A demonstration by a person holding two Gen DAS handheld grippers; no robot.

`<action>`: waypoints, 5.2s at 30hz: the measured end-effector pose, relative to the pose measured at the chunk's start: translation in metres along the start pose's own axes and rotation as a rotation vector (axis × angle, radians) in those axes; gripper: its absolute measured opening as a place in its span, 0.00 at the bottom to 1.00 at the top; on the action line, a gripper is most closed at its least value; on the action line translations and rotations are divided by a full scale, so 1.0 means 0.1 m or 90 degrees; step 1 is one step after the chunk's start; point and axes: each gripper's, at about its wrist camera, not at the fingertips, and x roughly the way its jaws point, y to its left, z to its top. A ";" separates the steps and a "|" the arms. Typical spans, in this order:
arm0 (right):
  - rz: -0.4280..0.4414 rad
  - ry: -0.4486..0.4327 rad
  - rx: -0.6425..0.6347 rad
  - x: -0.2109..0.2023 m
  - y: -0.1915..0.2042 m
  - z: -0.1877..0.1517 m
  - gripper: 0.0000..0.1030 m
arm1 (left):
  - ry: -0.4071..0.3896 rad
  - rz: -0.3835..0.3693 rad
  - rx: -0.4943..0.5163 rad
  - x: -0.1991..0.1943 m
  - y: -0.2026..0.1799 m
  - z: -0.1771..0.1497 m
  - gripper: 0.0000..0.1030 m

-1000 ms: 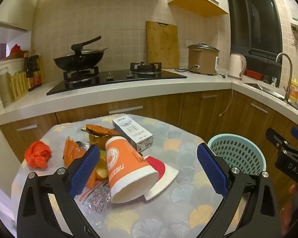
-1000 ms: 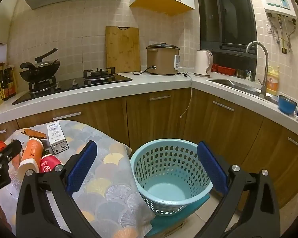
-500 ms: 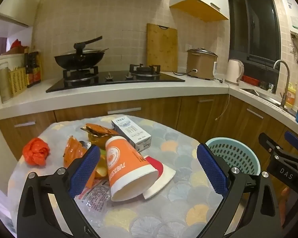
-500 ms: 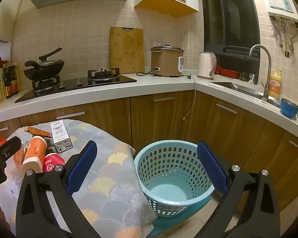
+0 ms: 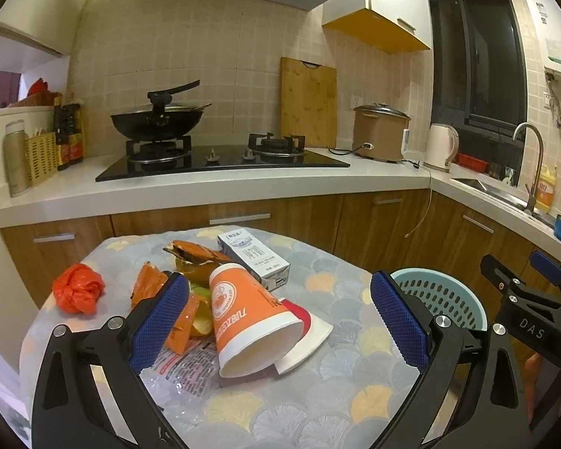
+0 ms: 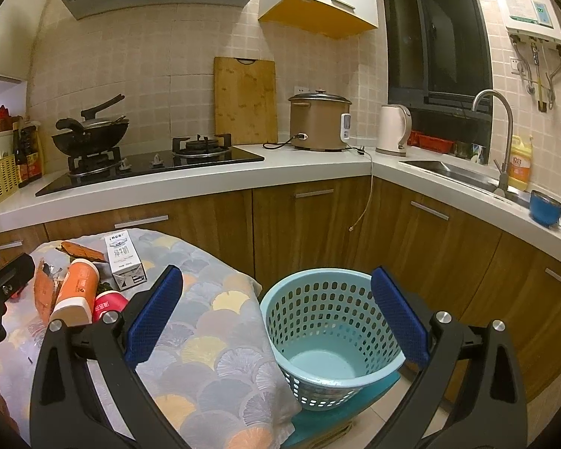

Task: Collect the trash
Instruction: 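Move both tools toward the paper cups on the table, then grasp the orange paper cup with the left tool while the right tool grasps the red-and-white cup, then carry both cups over the blue basket and open both tools to drop them, then move both tools back over the table toward the red bag and wrappers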

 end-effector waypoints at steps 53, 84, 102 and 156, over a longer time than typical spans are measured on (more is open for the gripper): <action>0.245 0.156 -0.074 0.68 0.76 -0.32 0.61 | 0.169 0.075 0.095 0.87 0.29 -0.50 0.47; 0.453 0.365 -0.104 1.71 1.52 -0.54 0.68 | 0.102 0.051 -0.017 0.50 0.60 -0.25 0.01; 0.365 0.259 -0.014 1.34 0.61 -0.24 0.31 | 0.111 0.010 -0.007 0.66 0.18 -0.14 0.01; 0.101 0.410 0.152 2.18 -1.61 -0.91 0.42 | 0.383 -0.215 0.111 2.32 -2.04 -0.71 0.43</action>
